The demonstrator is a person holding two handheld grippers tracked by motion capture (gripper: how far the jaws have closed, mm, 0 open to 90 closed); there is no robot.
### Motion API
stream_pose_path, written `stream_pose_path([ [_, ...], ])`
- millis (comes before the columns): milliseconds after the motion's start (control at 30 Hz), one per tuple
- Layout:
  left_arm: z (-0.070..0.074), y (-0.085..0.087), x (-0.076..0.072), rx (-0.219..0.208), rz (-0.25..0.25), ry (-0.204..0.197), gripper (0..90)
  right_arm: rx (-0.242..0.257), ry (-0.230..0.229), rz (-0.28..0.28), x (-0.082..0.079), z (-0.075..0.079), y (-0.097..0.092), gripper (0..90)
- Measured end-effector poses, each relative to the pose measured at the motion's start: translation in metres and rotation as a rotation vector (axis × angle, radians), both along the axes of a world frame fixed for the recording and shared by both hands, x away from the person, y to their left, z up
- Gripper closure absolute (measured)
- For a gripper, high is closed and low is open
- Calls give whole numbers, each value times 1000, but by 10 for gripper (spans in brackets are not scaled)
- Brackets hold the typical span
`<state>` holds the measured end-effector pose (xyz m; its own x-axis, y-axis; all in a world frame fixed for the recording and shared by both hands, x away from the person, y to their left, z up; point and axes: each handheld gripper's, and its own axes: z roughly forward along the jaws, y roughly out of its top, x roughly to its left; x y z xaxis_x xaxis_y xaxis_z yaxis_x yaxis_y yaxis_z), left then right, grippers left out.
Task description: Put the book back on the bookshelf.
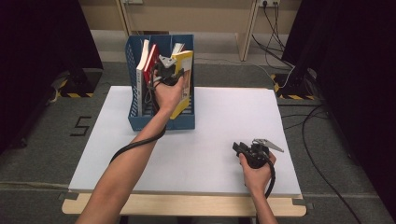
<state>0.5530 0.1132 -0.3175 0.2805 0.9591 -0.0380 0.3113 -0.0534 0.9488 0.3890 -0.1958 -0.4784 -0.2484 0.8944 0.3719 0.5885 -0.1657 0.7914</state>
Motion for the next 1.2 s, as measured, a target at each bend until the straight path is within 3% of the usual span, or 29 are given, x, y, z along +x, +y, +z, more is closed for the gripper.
stream_pose_path([
  [1200,-2,-4,13,-1,-10,-35,752,6,3,-5,0,-1,-1,654],
])
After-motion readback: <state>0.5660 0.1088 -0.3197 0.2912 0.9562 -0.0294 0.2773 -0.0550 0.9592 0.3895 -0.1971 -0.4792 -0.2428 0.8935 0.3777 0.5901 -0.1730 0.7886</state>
